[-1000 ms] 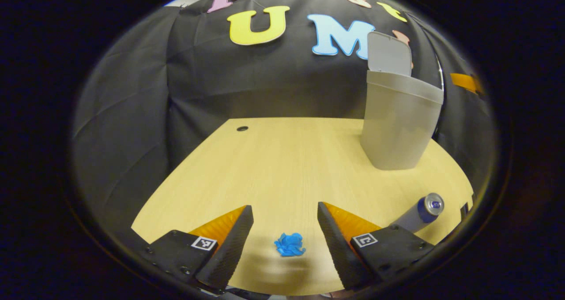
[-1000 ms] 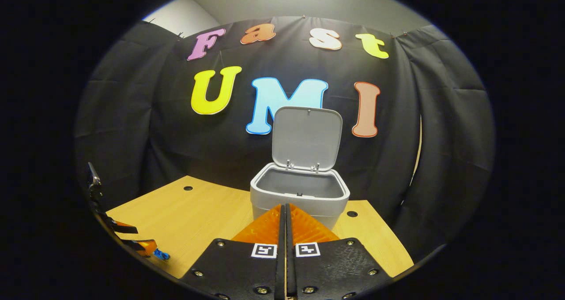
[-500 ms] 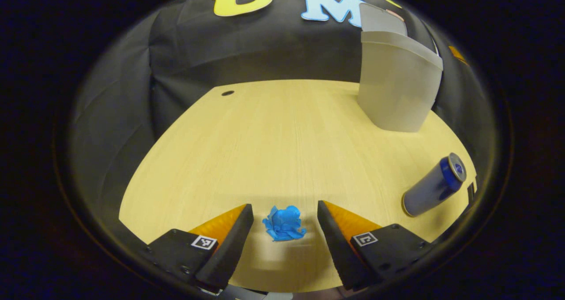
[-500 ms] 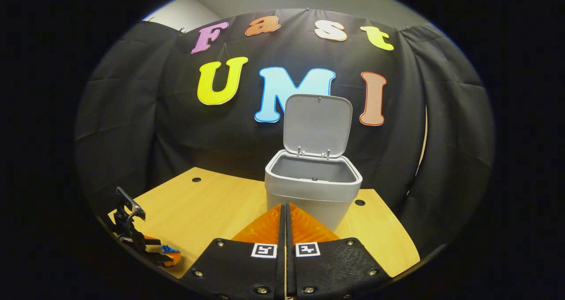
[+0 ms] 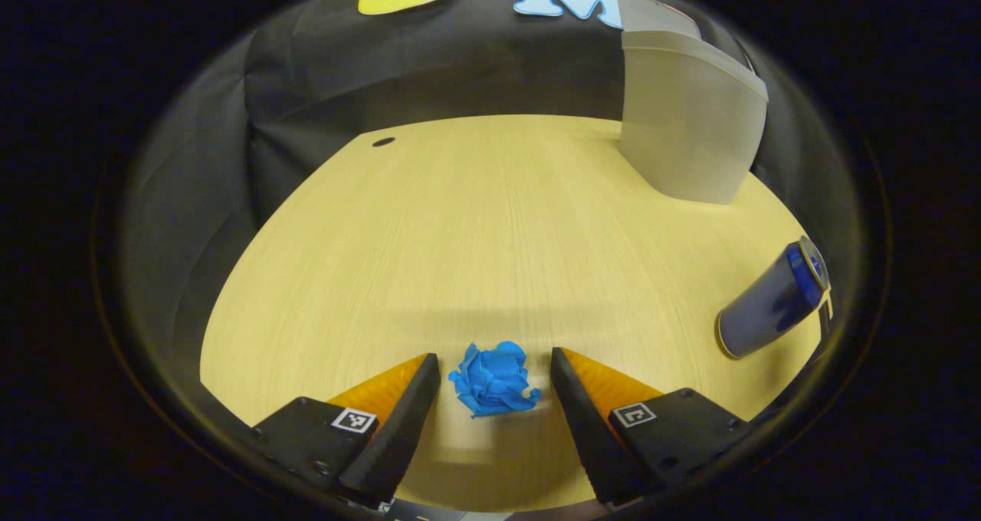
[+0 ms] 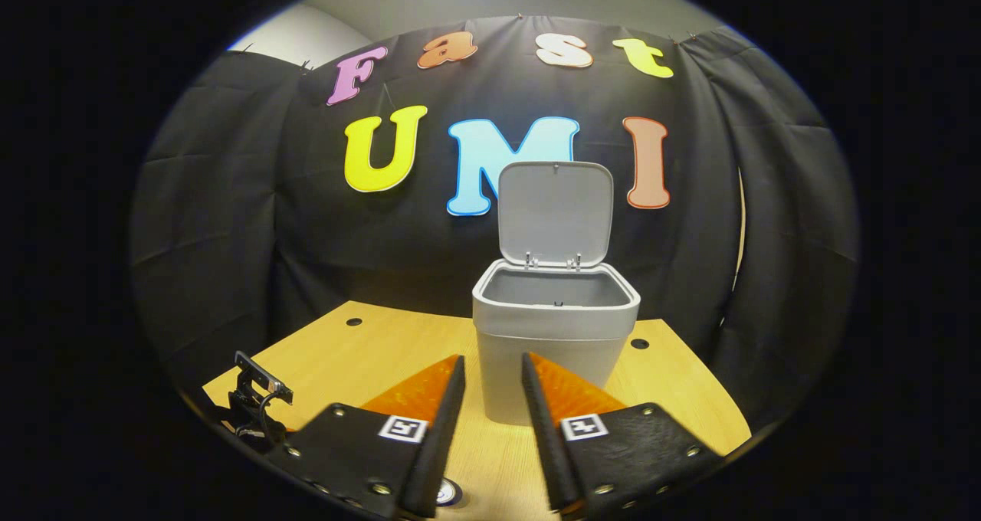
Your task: Press the lid of the desktop garbage bin to open it, pick up the crumpled paper on the desktop and throw it into the bin, then pick up the pop can on the desktop and drop it into the bin, and finally close the garbage bin lid.
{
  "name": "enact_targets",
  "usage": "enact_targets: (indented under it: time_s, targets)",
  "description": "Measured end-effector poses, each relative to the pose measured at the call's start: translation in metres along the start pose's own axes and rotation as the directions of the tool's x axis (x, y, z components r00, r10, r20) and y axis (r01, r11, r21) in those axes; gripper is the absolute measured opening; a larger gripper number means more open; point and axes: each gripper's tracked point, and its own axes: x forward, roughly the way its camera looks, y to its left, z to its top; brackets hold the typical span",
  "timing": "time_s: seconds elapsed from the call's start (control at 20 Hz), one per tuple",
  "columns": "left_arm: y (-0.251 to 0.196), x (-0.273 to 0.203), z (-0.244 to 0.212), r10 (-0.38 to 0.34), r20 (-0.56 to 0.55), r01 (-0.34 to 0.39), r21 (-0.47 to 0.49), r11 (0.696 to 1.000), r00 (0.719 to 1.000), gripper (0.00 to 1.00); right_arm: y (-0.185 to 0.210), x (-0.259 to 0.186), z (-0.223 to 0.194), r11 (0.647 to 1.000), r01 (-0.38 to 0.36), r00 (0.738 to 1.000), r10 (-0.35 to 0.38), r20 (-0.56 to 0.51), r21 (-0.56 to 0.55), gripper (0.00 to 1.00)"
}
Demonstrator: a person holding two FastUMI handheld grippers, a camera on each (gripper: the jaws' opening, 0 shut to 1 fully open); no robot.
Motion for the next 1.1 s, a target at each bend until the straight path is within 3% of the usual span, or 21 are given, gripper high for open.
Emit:
enact_targets:
  time_s: [0.1,0.15,0.2,0.3,0.4,0.5,0.7,0.85,1.0,1.05,1.1]
  targets:
    - [-0.003,0.0,0.001,-0.009,0.006,0.009,0.003,1.0,1.0,0.96,-0.004,-0.001,-0.001,1.0,0.01,1.0,-0.01,-0.001,-0.007,0.59]
    - [-0.002,-0.001,-0.002,-0.011,0.007,0.011,0.0,1.0,1.0,0.93,-0.001,0.001,-0.001,1.0,0.0,1.0,0.0,-0.003,-0.005,0.59]
    - [-0.002,0.0,-0.002,-0.014,0.007,0.014,-0.01,1.0,1.0,0.96,-0.001,0.001,-0.002,1.0,-0.004,1.0,0.004,-0.004,-0.003,0.7]
    - [-0.002,0.001,0.0,-0.02,0.01,0.02,-0.019,1.0,1.0,0.91,-0.005,0.0,-0.001,1.0,0.011,1.0,-0.01,0.007,-0.007,0.85]
    - [-0.002,0.002,-0.001,-0.02,0.009,0.02,-0.01,1.0,1.0,0.96,-0.008,0.002,0.0,1.0,0.018,1.0,-0.018,0.012,-0.002,0.87]
    - [-0.005,0.003,0.0,-0.026,0.013,0.026,0.0,1.0,1.0,0.94,-0.01,0.003,-0.005,1.0,0.021,1.0,-0.021,0.007,0.009,0.87]
    - [-0.009,0.004,0.003,-0.028,0.02,0.027,0.028,0.999,0.999,0.49,-0.012,0.003,-0.008,0.999,0.015,1.0,-0.015,-0.007,0.038,0.87]
    - [-0.006,0.002,0.003,-0.017,0.024,0.016,0.034,0.999,1.0,0.29,-0.016,0.0,-0.012,0.999,0.022,1.0,-0.022,-0.009,0.047,0.87]
    - [-0.005,-0.006,0.019,0.005,0.065,-0.007,0.031,1.0,0.998,0.27,-0.025,-0.003,-0.01,0.998,0.038,0.999,-0.038,0.0,0.055,0.87]
    - [-0.005,-0.007,0.025,0.001,0.087,-0.004,0.029,1.0,0.996,0.16,-0.028,-0.004,-0.009,0.997,0.045,0.999,-0.045,0.003,0.057,0.87]
    - [-0.006,-0.012,0.037,-0.003,0.117,0.001,0.024,1.0,0.993,0.16,-0.032,-0.005,-0.007,0.997,0.053,0.999,-0.053,0.007,0.061,0.87]
